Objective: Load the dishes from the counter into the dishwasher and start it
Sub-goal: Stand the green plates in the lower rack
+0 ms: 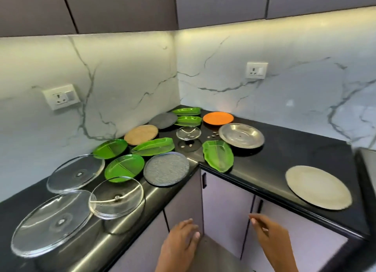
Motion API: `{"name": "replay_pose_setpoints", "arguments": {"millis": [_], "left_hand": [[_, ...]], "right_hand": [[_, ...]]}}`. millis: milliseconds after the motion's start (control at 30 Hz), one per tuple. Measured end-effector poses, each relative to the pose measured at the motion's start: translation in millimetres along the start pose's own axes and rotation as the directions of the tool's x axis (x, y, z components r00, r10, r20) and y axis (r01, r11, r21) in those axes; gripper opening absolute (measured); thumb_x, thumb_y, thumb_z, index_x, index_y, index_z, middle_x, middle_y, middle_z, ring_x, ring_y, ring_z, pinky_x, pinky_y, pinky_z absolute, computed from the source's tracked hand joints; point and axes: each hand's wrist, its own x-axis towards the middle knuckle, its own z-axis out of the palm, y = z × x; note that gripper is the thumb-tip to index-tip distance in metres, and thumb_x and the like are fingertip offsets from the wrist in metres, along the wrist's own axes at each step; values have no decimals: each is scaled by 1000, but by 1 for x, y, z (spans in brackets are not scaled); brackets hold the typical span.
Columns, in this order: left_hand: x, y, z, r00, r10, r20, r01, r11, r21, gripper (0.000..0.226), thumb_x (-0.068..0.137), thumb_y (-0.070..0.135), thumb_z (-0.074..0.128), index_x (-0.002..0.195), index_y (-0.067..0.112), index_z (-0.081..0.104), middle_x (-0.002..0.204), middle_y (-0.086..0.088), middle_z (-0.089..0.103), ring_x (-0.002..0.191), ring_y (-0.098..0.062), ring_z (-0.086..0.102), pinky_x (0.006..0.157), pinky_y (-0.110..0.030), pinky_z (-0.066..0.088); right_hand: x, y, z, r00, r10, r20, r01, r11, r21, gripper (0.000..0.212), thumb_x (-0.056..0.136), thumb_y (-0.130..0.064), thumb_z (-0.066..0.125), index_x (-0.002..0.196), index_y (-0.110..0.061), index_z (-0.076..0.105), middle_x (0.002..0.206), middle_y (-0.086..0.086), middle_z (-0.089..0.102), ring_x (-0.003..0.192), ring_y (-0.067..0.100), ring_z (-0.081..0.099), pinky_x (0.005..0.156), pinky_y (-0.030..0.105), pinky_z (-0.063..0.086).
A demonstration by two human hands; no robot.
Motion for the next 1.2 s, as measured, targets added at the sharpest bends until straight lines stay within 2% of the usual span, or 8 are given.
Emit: {"name": "replay_pose_setpoints", "arguments": {"millis": [133, 233, 400, 500, 667, 767, 933, 1200], "left_hand": [[54, -22, -3, 999, -28, -26, 27, 998, -64, 70, 78, 64, 23, 116, 22, 64, 132, 11, 50, 123, -6, 47, 106, -21, 30], [105, -18, 8, 996, 44, -78, -45, 999, -8, 52, 90, 49, 32, 125, 20, 58, 136, 14, 44, 129, -4, 38, 105, -12, 18], [219, -15, 56, 990, 123, 62, -130, 984, 120, 54, 87, 40, 42, 128, 9, 57, 137, -5, 51, 127, -22, 46, 109, -34, 32], [269, -19, 83, 962, 188, 200, -237, 936, 260, 69, 60, 37, 82, 121, 10, 63, 128, -8, 59, 116, -24, 57, 95, -42, 44], [319, -28, 116, 903, 260, 342, -363, 888, 282, 77, 28, 42, 92, 100, 25, 73, 110, 4, 69, 98, -15, 67, 81, -31, 52], [326, -37, 125, 882, 373, 289, -453, 840, 298, 55, 37, 18, 91, 89, 25, 77, 98, 8, 72, 88, -9, 69, 75, -24, 55], [325, -34, 102, 844, 534, 49, -523, 799, 298, 40, 70, 9, 42, 88, 17, 77, 93, 3, 73, 84, -12, 70, 72, -24, 55], [294, 9, 5, 880, 415, -230, -454, 878, -153, 16, 83, 24, 63, 90, 14, 73, 63, 11, 64, 49, 2, 49, 45, -16, 35]], "right_hand": [[57, -20, 39, 995, -85, 49, 87, 995, -41, 12, 86, -12, 63, 93, -17, 72, 86, -6, 71, 75, 7, 63, 70, 11, 45], [96, -20, 53, 993, -107, 57, 109, 993, -35, 14, 86, -12, 63, 96, -16, 72, 91, -7, 72, 80, 5, 65, 77, 22, 52], [171, -2, 55, 992, -108, 71, 111, 993, -47, 14, 86, -12, 63, 95, -19, 72, 90, -10, 71, 81, 5, 65, 75, 25, 53], [203, 4, 47, 991, -98, 88, 105, 992, -73, 14, 86, -15, 63, 93, -23, 72, 88, -16, 70, 79, 1, 64, 73, 22, 51], [261, 25, 32, 991, -71, 116, 80, 994, -72, 13, 85, -20, 64, 91, -29, 71, 84, -21, 69, 77, 2, 65, 75, 28, 53], [275, 37, 24, 993, -70, 93, 76, 995, -64, 14, 86, -20, 64, 91, -31, 71, 84, -26, 68, 80, -2, 64, 76, 24, 53], [270, 49, 17, 997, -72, 34, 74, 996, -56, 16, 85, -17, 64, 91, -31, 71, 82, -26, 67, 79, -4, 63, 73, 21, 52], [202, 51, 6, 992, -62, -114, 61, 998, -7, 21, 84, -7, 65, 93, -25, 69, 86, -20, 66, 89, -9, 60, 75, 5, 46]]}}
